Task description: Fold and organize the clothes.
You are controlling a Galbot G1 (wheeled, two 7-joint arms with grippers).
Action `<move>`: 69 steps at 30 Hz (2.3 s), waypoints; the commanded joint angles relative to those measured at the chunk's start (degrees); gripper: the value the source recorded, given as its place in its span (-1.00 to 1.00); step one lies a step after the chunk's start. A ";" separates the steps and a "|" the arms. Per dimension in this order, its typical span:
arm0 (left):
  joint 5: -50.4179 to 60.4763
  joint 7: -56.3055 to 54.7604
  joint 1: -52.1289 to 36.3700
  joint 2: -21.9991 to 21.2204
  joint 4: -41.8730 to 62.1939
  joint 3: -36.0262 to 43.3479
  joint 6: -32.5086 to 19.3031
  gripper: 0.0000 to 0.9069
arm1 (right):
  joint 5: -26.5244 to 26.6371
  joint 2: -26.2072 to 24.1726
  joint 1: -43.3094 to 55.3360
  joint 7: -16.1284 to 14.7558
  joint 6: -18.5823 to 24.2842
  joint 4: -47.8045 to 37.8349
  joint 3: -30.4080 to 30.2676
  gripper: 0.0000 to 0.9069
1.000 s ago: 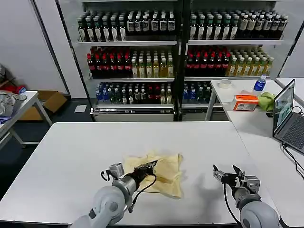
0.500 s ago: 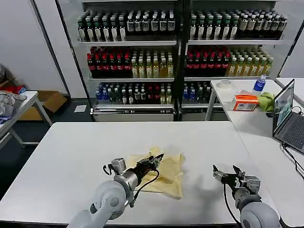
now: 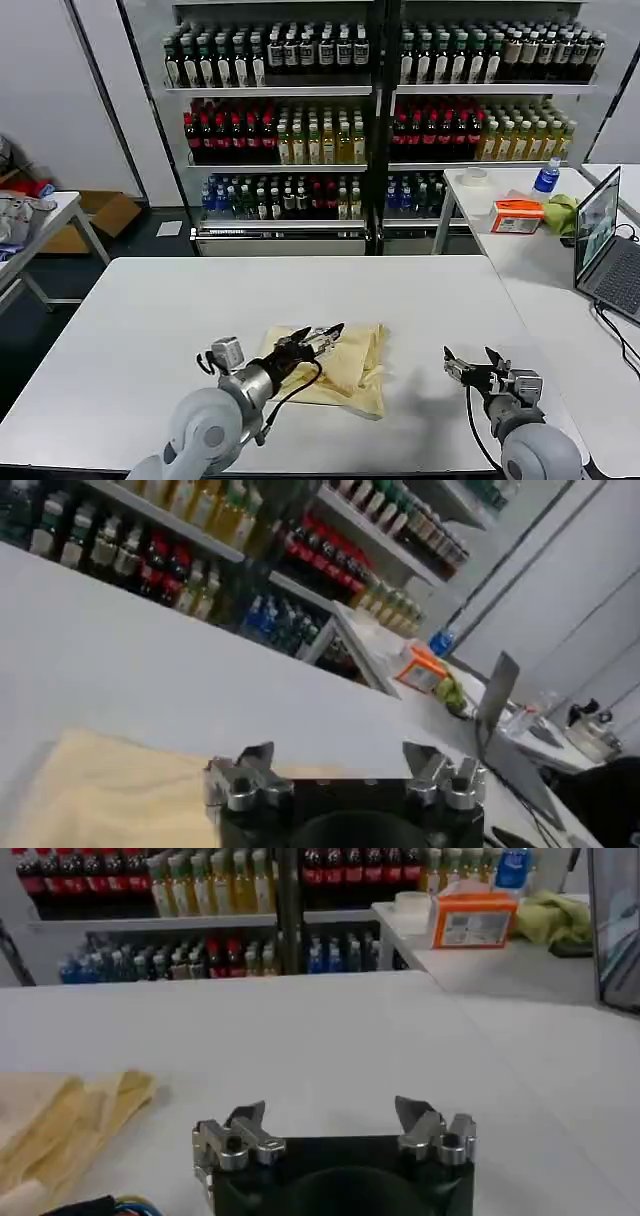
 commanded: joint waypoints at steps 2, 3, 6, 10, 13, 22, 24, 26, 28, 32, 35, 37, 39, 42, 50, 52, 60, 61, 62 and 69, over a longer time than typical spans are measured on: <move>5.95 1.88 7.82 4.60 0.43 -10.71 -0.03 1.00 | 0.12 -0.12 0.79 -0.17 0.15 -0.65 -0.59 1.00; 8.98 2.60 9.02 5.05 0.94 -10.93 -0.30 1.00 | 0.12 -0.08 0.93 -0.19 0.19 -0.77 -0.67 1.00; 12.93 2.83 10.76 5.23 1.97 -11.47 -0.38 1.00 | 0.07 0.05 1.18 -0.22 0.20 -1.04 -1.10 1.00; 15.78 2.78 12.19 4.19 4.33 -11.38 -0.64 1.00 | 0.04 0.35 1.53 -0.15 0.17 -1.14 -1.44 1.00; 15.82 2.74 12.53 3.08 5.57 -11.32 -0.91 1.00 | 0.04 0.32 1.49 -0.14 0.15 -1.02 -1.42 1.00; 14.60 3.06 9.30 -2.21 9.99 -9.60 -1.72 1.00 | 0.02 0.29 0.66 -0.05 0.11 -0.67 -0.78 1.00; 12.19 3.34 7.09 -2.84 11.33 -9.27 -1.68 1.00 | 0.04 0.30 0.65 0.04 0.03 -0.47 -0.71 1.00; 9.40 3.57 5.06 -3.33 12.86 -8.77 -1.58 1.00 | 0.10 0.10 0.57 0.11 -0.08 -0.13 -0.66 1.00; 7.71 3.70 4.51 -3.68 12.99 -8.27 -1.51 1.00 | 0.10 -0.14 0.34 0.07 -0.09 -0.08 -0.54 1.00; 6.97 5.90 3.73 -4.57 13.23 -7.29 -2.29 1.00 | 0.16 -0.22 -0.42 0.04 -0.06 0.03 0.35 1.00; 5.85 6.57 3.13 -5.04 14.44 -6.91 -2.07 1.00 | 0.14 -0.08 -0.86 0.04 -0.05 0.25 0.66 1.00; 4.39 6.64 3.11 -5.10 14.70 -6.90 -1.91 0.98 | 0.15 0.04 -0.92 0.06 -0.06 0.26 0.76 1.00; 2.78 7.03 3.17 -5.14 14.84 -6.96 -1.85 0.11 | 0.12 0.17 -1.01 0.10 -0.07 0.36 0.89 1.00; 0.89 7.48 3.04 -5.47 15.28 -7.48 -1.92 -0.58 | 0.09 0.32 -1.15 0.16 -0.11 0.54 0.99 1.00; -2.29 8.57 3.30 -5.90 16.14 -8.78 -2.09 -0.84 | 0.03 0.62 -1.72 0.38 -0.26 1.05 1.51 1.00; -3.33 8.81 3.29 -6.11 16.34 -9.08 -2.08 -0.84 | 0.04 0.68 -1.90 0.42 -0.29 1.24 1.67 1.00; -7.93 9.21 3.32 -6.96 16.80 -10.71 -2.04 -0.84 | 0.01 0.84 -2.63 0.64 -0.38 1.94 2.03 1.00; -8.52 9.21 3.36 -6.99 16.79 -10.94 -2.04 -0.84 | 0.02 0.83 -2.68 0.66 -0.40 2.05 2.07 1.00; -9.25 9.27 3.42 -7.02 16.77 -11.26 -2.03 -0.84 | 0.03 0.84 -2.72 0.67 -0.42 2.12 2.12 1.00; -13.84 9.22 4.05 -7.25 16.08 -14.60 -2.04 -0.84 | 0.31 0.12 -3.14 0.79 -0.48 2.74 2.92 1.00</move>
